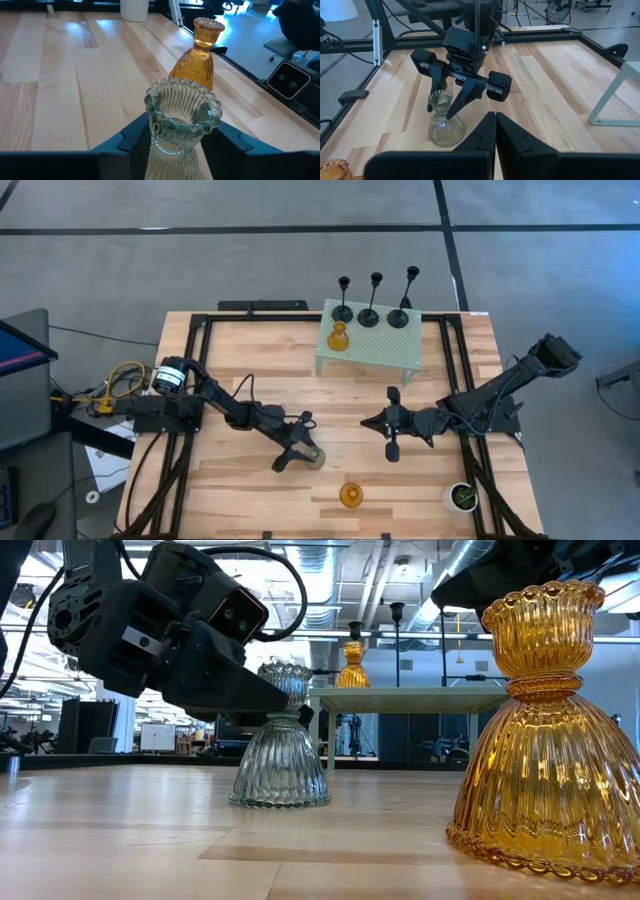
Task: Pick & Place candle stick holders
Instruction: Put the green glass candle holder on the shelf
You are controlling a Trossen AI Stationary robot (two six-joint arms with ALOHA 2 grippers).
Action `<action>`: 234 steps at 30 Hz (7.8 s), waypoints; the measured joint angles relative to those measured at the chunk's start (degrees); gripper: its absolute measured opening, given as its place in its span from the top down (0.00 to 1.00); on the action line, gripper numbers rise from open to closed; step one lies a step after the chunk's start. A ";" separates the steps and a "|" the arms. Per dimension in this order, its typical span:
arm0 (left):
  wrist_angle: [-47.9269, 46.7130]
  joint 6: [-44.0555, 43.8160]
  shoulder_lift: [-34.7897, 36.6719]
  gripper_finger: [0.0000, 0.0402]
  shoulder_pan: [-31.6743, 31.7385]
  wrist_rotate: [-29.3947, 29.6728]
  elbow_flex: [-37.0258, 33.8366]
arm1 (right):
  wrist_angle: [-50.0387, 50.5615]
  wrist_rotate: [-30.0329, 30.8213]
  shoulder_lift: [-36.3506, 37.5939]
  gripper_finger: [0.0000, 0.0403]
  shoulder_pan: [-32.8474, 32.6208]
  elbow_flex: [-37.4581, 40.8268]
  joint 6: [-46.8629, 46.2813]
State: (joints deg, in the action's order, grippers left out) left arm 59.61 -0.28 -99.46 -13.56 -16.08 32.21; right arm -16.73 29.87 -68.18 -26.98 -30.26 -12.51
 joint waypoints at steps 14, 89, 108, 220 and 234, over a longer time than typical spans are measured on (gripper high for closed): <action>-1.60 -6.71 4.51 0.65 0.02 3.35 -0.11 | 0.01 -0.02 0.00 1.00 -0.07 0.00 0.00; -48.04 0.66 13.79 0.68 5.57 6.55 26.05 | 24.85 -0.02 -2.06 0.98 -1.93 -17.25 18.79; -52.23 -6.90 13.79 0.68 5.57 6.70 26.04 | 25.64 0.00 -20.47 0.61 0.90 -28.39 23.61; -60.98 -5.15 30.84 0.55 5.57 9.84 15.63 | 78.31 0.39 -23.80 1.00 39.15 -57.42 21.68; -60.83 -4.91 30.84 0.55 5.57 9.84 15.63 | 77.61 1.56 -25.14 0.89 39.04 -57.39 21.93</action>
State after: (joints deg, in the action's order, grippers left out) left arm -1.21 -5.19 -68.62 -7.99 -6.24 47.83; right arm 60.88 31.43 -93.32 12.06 -87.65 9.42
